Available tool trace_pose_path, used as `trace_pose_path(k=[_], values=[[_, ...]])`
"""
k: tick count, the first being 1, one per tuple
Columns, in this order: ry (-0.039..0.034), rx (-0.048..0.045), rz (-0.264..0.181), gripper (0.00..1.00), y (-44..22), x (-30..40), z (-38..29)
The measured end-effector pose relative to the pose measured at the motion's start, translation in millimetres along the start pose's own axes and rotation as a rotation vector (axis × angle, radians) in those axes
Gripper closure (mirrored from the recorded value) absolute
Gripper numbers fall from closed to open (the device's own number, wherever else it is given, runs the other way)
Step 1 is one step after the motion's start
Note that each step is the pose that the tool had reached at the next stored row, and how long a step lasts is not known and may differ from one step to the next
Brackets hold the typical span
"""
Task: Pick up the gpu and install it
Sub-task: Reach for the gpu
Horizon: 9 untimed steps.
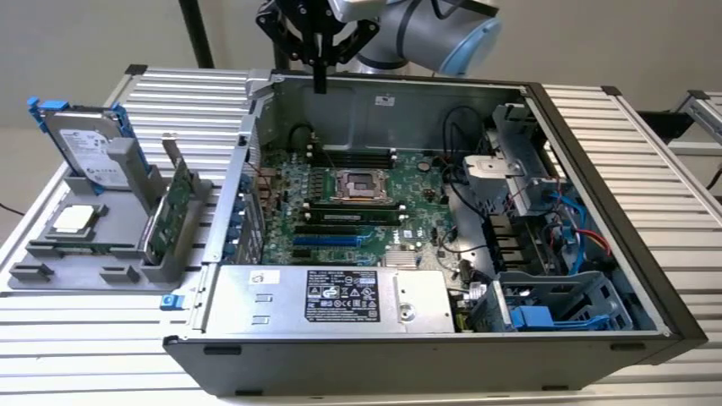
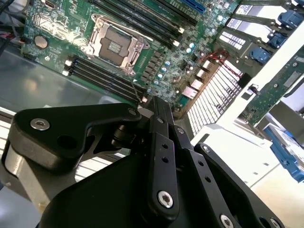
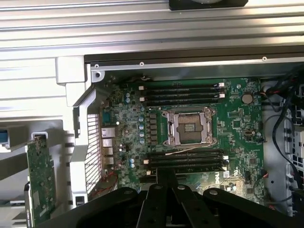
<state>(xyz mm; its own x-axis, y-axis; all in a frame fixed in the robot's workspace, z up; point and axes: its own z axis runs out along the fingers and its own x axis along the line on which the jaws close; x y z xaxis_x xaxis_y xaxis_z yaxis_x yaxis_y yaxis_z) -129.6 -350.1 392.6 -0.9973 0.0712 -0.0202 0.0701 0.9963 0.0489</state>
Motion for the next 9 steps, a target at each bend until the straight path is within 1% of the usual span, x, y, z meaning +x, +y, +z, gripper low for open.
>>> trace_pose_path(k=[6,9], values=[[-0.0004,0.0,0.0,1.0,-0.5,7.3,-0.2],[-0.0005,-0.0001,0.0,1.0,-0.6,8.4,-0.2]])
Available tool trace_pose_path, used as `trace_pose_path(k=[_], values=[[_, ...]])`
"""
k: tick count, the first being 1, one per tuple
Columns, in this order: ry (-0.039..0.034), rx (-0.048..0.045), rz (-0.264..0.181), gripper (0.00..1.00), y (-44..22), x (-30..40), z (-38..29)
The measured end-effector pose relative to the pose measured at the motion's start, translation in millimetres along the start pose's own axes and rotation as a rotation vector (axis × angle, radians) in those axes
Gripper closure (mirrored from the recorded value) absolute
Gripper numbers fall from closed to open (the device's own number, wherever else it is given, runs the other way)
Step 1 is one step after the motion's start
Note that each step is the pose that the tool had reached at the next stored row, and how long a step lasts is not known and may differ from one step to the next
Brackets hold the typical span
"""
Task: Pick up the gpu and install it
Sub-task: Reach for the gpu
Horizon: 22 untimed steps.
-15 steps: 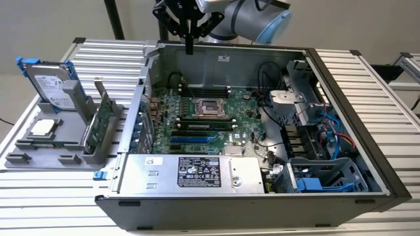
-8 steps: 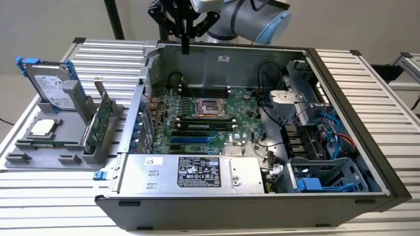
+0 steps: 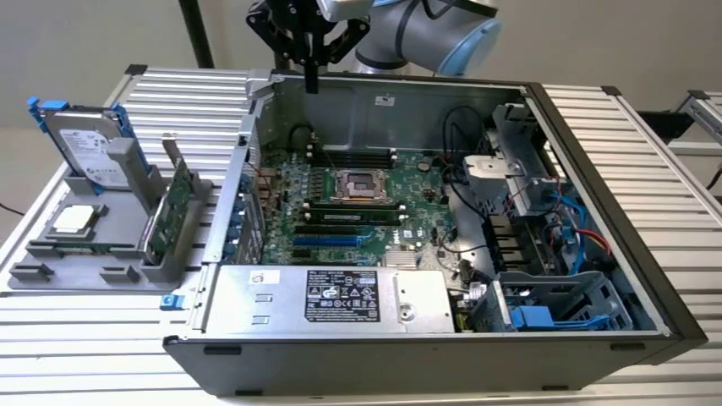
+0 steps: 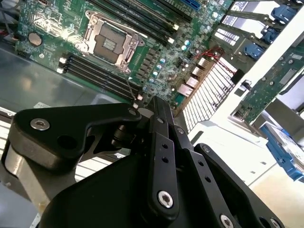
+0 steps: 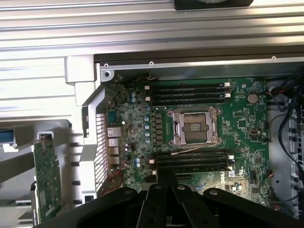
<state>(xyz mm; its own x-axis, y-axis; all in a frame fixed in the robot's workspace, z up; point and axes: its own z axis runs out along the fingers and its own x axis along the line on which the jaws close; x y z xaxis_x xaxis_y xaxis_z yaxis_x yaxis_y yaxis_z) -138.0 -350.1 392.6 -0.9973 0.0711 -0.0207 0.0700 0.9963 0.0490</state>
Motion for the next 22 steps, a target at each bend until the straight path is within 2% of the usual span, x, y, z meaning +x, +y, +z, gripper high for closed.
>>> trace_pose_path(k=[22], values=[[-0.0004,0.0,0.0,1.0,-0.6,6.6,-0.2]])
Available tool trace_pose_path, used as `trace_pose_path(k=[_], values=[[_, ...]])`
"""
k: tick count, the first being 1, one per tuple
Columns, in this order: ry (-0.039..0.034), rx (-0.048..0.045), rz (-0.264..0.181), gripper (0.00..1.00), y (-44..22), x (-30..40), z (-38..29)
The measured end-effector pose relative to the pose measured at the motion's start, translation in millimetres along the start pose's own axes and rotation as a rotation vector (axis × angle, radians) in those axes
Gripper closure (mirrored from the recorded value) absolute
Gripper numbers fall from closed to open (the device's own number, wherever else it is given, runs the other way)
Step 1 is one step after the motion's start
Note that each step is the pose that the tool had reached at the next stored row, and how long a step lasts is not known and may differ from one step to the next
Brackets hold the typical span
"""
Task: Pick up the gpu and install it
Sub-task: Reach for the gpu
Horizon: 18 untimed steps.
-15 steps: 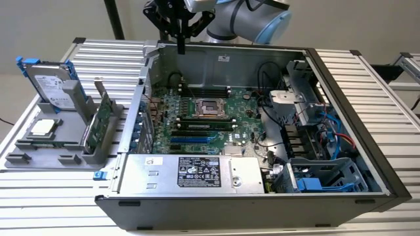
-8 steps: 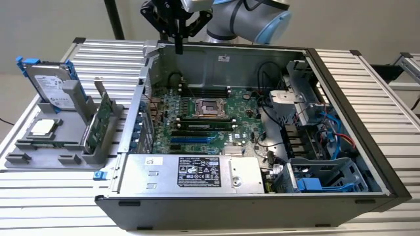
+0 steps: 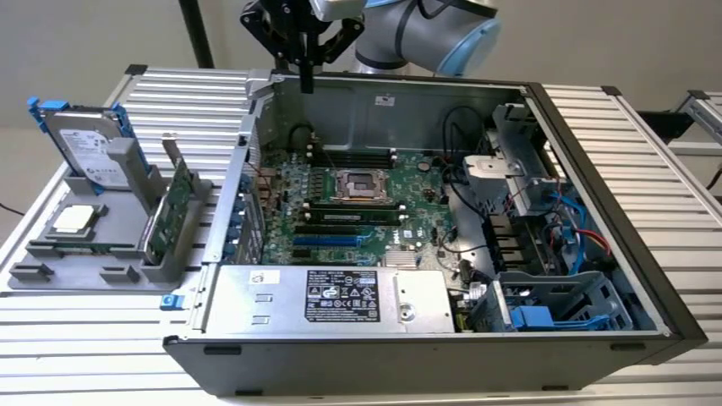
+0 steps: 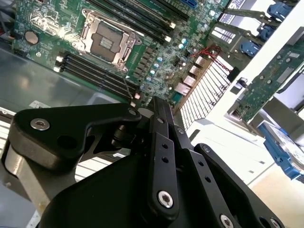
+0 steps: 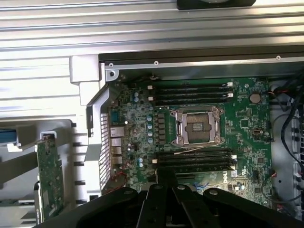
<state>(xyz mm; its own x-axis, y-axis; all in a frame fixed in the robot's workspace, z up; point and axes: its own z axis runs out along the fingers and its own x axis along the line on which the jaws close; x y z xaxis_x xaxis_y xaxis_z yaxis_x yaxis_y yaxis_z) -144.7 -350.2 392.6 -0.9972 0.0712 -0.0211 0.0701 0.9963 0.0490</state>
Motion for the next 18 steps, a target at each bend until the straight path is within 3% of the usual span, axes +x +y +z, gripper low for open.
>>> trace_pose_path(k=[18], values=[[-0.0001,0.0,0.0,1.0,-1.0,15.6,-0.4]])
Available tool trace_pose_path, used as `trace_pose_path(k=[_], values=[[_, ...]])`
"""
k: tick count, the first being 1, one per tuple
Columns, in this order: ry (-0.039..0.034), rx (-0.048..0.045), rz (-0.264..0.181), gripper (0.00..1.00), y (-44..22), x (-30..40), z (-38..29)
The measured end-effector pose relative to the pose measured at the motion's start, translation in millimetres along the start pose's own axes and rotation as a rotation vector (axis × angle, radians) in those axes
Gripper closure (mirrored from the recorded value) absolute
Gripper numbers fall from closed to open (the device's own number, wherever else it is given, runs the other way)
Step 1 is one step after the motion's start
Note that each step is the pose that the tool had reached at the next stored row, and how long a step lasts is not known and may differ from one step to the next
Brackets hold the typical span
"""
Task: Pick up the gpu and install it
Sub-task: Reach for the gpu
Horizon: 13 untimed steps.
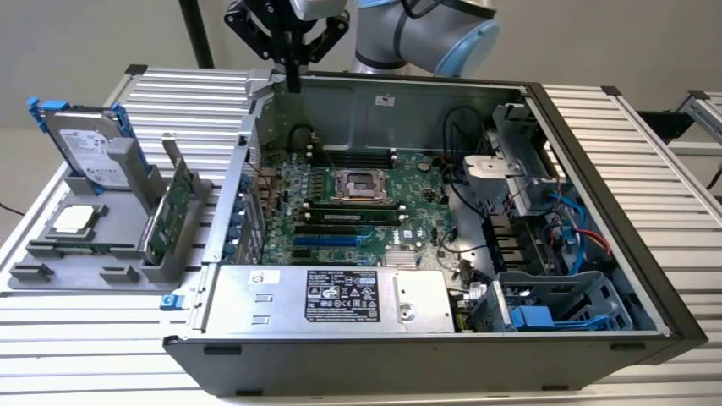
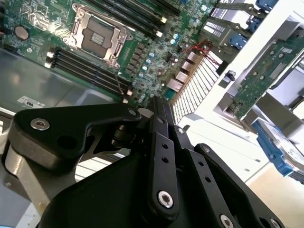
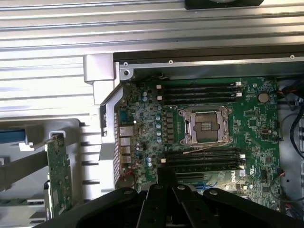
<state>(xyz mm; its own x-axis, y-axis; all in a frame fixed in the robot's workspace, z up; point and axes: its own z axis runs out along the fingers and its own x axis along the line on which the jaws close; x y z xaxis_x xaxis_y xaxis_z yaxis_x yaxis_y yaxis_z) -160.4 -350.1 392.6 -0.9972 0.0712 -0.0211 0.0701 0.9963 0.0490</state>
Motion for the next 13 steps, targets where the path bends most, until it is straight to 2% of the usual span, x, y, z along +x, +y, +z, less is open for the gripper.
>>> trace_pose_path(k=[13], values=[[0.0,0.0,0.0,1.0,-0.6,8.7,-0.2]])
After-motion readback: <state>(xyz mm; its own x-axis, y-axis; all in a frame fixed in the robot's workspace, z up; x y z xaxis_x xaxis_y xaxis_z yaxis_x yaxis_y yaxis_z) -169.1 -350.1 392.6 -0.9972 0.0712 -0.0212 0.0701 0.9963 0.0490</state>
